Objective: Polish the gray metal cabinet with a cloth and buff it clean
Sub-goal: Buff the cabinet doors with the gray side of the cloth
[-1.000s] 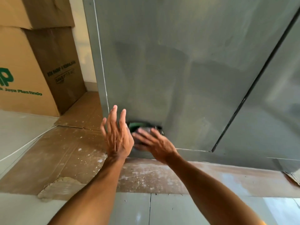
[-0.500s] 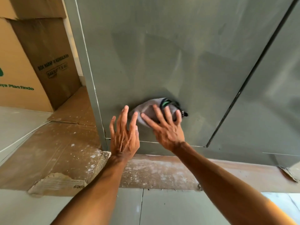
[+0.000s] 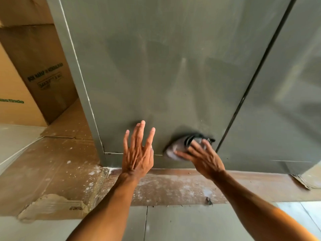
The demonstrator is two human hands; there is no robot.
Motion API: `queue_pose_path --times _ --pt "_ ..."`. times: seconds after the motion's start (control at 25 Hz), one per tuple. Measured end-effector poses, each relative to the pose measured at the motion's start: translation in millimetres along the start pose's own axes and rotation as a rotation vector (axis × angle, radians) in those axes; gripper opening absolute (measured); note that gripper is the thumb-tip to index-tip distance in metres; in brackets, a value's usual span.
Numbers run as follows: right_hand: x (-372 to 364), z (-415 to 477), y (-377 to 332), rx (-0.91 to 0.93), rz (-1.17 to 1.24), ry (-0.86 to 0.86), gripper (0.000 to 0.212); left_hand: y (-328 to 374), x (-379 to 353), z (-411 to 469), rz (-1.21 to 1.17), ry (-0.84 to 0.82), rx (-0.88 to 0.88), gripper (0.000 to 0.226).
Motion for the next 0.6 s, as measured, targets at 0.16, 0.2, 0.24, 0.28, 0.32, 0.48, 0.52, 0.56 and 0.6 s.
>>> queue_pose_path --times 0.16,0.2,0.24,0.28,0.32,0.48,0.52,0.56,0.6 --pt "48 57 22 -0.250 0.128 0.157 0.076 30 -16 12 -0.082 0.051 0.183 0.065" --pt "51 66 10 -0.226 0.118 0.160 0.077 32 -14 12 -0.064 0.049 0.214 0.065" --pt "48 64 -3 -0.159 0.087 0.120 0.080 39 -12 12 -0.059 0.063 0.248 0.067" --pt "38 56 -18 -0.063 0.051 0.063 0.081 43 -14 13 -0.060 0.068 0.277 0.071" --pt "23 40 -33 0.061 0.018 -0.039 0.080 48 -18 12 -0.076 0.037 0.262 0.075" --pt "-27 -47 -33 0.308 -0.136 -0.317 0.069 75 -19 4 -0.106 0.008 0.093 0.068" --pt "-31 -60 -24 0.284 -0.135 -0.323 0.072 75 -18 7 -0.113 0.005 0.065 0.068" --pt "-30 -66 -9 0.227 -0.120 -0.319 0.078 71 -17 10 -0.098 0.002 0.057 0.068" --pt "-24 -69 9 0.144 -0.093 -0.276 0.085 67 -17 12 -0.069 0.003 0.067 0.068"
Point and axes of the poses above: each hand's wrist, its own z-axis towards the middle knuckle, its own x-axis out of the back of the hand, y = z × x, the point moved 4 cm from there along z, towards the middle knuckle, and after that the axes turned 5 degrees about y, right-handed, at the moved point
